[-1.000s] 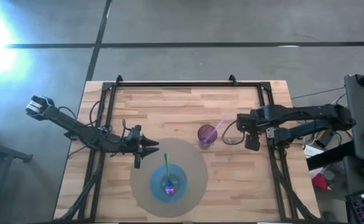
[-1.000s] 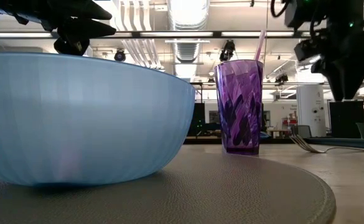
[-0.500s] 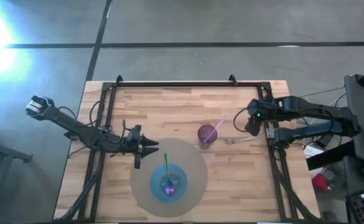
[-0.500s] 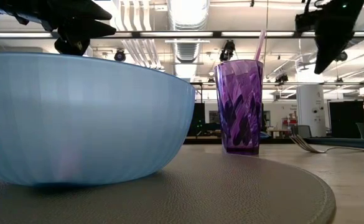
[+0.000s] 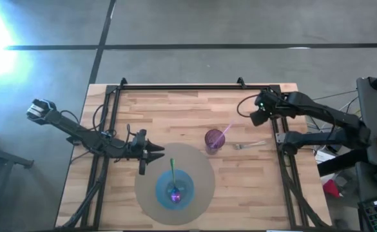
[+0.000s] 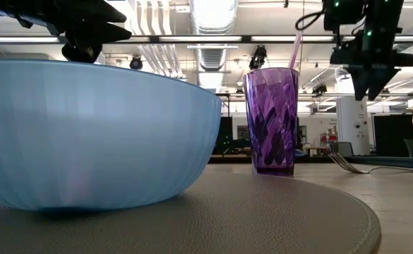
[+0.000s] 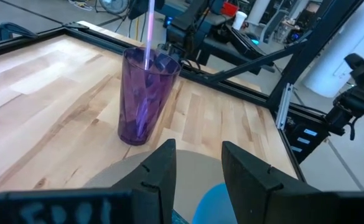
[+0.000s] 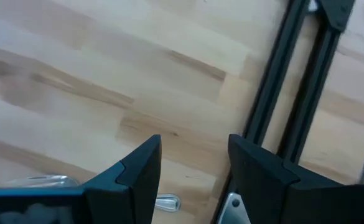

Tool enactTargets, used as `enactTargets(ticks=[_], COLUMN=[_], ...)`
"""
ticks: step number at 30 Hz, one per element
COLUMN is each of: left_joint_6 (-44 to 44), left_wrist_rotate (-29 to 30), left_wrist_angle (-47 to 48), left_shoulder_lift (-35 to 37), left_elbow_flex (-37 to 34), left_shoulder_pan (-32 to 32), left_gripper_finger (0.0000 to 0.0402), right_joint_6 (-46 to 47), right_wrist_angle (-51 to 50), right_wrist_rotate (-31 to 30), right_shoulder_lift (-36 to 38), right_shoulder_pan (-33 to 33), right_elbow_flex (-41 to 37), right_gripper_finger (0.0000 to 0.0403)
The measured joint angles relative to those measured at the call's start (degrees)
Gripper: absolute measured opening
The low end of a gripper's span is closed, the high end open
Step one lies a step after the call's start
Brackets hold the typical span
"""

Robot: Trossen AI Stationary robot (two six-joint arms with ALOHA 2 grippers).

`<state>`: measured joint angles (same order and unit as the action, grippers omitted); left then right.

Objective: Pick & Place Utensil
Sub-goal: Move the purple cup to the top left of the brown placemat

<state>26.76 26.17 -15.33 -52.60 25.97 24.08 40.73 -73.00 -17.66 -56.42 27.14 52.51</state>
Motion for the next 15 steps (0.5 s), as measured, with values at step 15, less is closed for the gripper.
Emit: enactTargets(ticks=[15], left_joint_6=[0.00], left_wrist_rotate=[-0.72], left_wrist_angle=[0.31], left_shoulder_lift=[0.00], left_elbow_flex=[-0.01], left_shoulder_pan=[0.02], left_gripper_finger=[0.0120], right_joint_6=[-6.11], right_wrist_angle=[0.02], right_wrist_rotate=[8.16], right_shoulder_lift=[-7.57], right_shoulder_pan=[4.15], right_elbow_flex=[-8.90], right_gripper_finger=[0.0183])
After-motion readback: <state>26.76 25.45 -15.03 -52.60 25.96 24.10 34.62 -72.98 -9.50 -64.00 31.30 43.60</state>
